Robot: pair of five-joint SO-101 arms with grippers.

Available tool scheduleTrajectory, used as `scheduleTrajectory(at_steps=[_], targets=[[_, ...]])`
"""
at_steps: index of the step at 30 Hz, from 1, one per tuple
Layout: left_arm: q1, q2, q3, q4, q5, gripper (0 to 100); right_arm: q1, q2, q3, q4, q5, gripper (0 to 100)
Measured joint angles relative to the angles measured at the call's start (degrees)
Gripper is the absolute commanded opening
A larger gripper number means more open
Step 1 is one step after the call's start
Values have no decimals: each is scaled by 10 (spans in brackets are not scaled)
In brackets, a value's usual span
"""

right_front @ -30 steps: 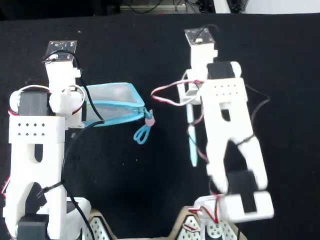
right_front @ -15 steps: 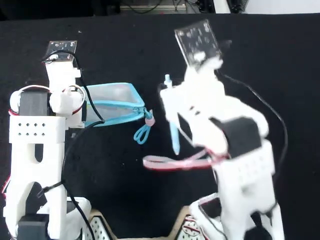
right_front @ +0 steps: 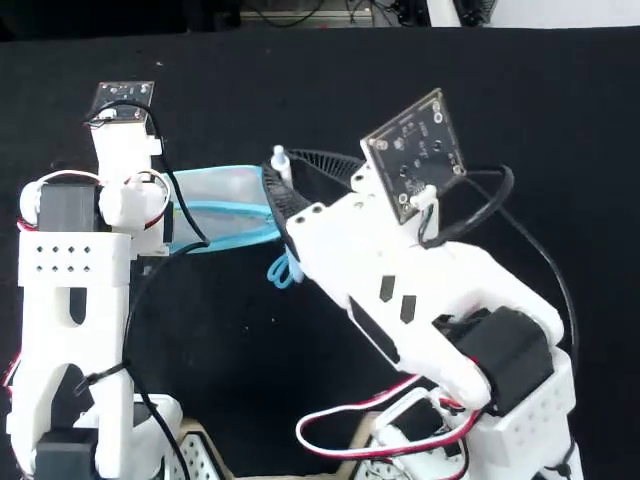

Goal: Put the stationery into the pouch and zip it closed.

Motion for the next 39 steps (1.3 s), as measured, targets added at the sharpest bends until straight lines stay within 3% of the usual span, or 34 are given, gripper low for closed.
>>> scheduleTrajectory(at_steps=[6,14,21,32,39], targets=[[0,0,0,0,0,30,-6,-1,48,-76,0,15],[0,0,0,0,0,30,-69,-1,135,-203,-1,15],[0,0,0,0,0,30,-70,0,160,-291,-1,14],[0,0,0,0,0,30,-72,0,186,-318,-1,14],[0,0,0,0,0,30,-63,0,294,-433,-1,13]])
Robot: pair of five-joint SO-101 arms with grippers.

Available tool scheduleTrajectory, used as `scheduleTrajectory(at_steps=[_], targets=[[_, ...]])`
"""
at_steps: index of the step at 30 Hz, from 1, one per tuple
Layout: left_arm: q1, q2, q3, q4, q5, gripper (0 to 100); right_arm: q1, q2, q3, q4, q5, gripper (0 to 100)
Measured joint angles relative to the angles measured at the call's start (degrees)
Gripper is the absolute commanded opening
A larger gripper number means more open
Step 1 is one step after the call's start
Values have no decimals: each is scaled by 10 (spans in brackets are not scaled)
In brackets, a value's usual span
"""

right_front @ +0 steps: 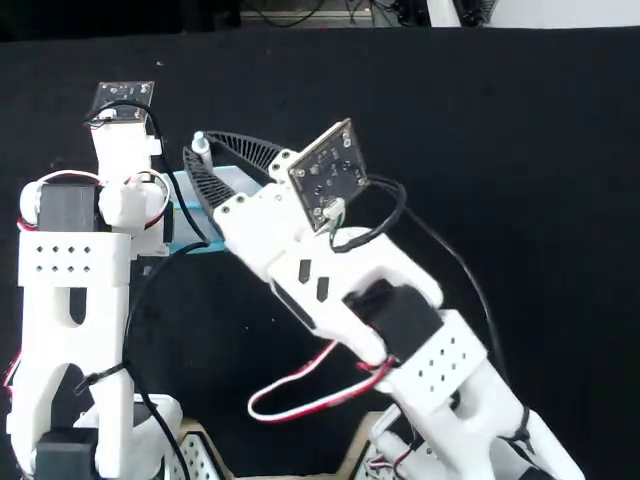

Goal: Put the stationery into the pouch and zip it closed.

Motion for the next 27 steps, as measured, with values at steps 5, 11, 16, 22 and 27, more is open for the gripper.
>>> scheduleTrajectory(at_steps=[5,11,16,22,27], targets=[[0,0,0,0,0,30,35,0,43,-52,-1,12],[1,0,0,1,0,30,39,-58,98,-59,-1,12],[1,0,0,1,0,30,30,-176,197,-57,-1,14],[1,0,0,1,0,30,1,-277,313,-44,18,13],[1,0,0,1,0,30,-26,-321,375,-44,52,12]])
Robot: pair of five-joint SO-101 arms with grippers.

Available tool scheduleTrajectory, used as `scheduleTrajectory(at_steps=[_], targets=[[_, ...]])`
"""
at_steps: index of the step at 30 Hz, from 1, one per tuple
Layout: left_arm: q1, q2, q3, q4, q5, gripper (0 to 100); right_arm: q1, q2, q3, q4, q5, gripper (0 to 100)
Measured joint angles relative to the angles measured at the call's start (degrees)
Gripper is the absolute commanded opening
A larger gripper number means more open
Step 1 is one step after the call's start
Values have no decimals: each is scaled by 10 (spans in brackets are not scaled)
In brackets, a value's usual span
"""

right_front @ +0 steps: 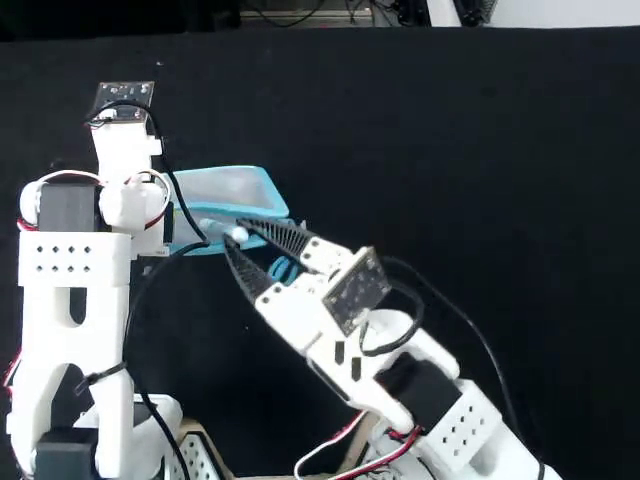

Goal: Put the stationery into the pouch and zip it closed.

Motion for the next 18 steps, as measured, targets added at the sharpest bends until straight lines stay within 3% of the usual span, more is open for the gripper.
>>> scheduleTrajectory(at_steps=[12,18], targets=[[0,-1,4,-1,0,30,-4,-28,62,-4,4,15],[0,-1,4,-1,0,30,-4,-28,105,-83,4,15]])
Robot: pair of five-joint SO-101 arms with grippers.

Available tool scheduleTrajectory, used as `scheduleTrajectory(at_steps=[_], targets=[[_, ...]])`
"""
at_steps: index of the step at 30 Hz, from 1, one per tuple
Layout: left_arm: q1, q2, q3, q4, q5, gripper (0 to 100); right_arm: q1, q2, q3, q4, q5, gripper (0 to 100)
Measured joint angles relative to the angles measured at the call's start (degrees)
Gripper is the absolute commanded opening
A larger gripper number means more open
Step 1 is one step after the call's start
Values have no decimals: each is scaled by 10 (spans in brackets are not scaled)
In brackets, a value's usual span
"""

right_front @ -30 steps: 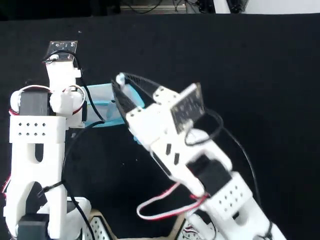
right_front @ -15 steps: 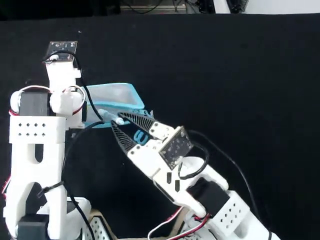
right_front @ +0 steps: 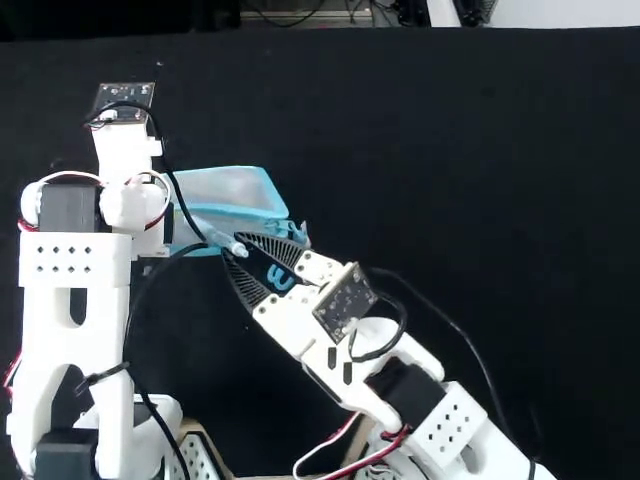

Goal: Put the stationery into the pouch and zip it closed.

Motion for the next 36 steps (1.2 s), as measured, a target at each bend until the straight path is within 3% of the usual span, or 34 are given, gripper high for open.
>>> scheduleTrajectory(at_steps=[8,14,17,22,29,33,36], targets=[[0,0,0,0,0,30,0,96,-14,-20,-1,19],[0,0,0,0,0,30,0,181,-62,-20,-2,198],[0,0,0,0,0,30,-2,182,-75,4,1,219],[0,0,2,0,0,30,-4,109,-108,101,1,219],[0,0,2,0,0,30,22,-116,-148,295,2,219],[0,0,2,0,0,30,90,-171,-107,304,2,219],[0,0,2,0,0,30,111,-163,-25,235,1,219]])
